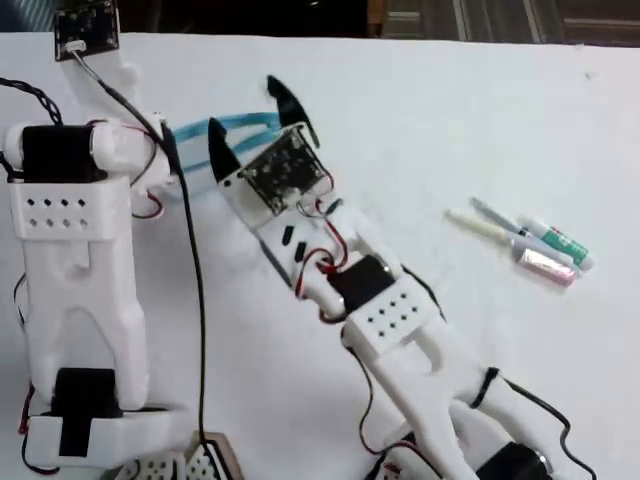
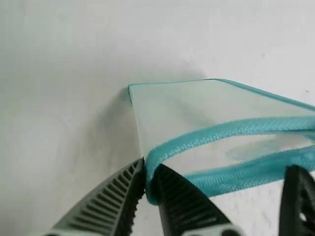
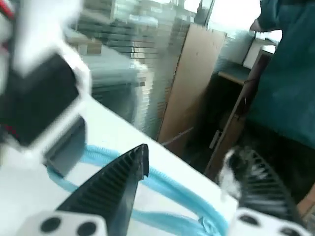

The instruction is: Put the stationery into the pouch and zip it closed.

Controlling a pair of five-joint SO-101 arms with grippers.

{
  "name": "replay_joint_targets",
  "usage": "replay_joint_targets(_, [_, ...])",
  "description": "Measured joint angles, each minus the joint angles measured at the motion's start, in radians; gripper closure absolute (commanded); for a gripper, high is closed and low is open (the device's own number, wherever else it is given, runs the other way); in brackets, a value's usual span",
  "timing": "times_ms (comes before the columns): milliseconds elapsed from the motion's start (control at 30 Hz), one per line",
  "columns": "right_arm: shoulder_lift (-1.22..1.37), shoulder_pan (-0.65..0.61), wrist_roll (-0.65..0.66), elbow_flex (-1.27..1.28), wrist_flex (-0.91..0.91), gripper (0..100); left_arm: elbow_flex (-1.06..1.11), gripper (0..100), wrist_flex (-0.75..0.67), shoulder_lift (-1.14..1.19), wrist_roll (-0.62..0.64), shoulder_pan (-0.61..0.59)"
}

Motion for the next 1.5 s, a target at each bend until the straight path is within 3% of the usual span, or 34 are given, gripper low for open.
replay_joint_targets(167, [-0.098, 0.002, 0.000, 0.000, 0.031, 68.7, 0.000, 98, 0.000, 0.000, 0.000, 0.000])
replay_joint_targets(300, [-0.152, 0.077, 0.000, -0.043, 0.117, 68.7, 0.000, 98, 0.000, 0.000, 0.000, 0.000])
replay_joint_targets(633, [-0.064, 0.557, 0.020, -0.256, 0.572, 68.7, 0.000, 98, 0.000, 0.000, 0.000, 0.000])
replay_joint_targets(933, [0.187, 0.790, 0.407, -0.258, 0.899, 68.7, 0.000, 98, 0.000, 0.000, 0.000, 0.000])
replay_joint_targets(1267, [0.407, 0.841, 0.954, -0.258, 0.999, 68.7, 0.000, 98, 0.000, 0.000, 0.000, 0.000])
replay_joint_targets(1500, [0.614, 0.937, 1.053, -0.333, 0.962, 68.7, 0.000, 98, 0.000, 0.000, 0.000, 0.000])
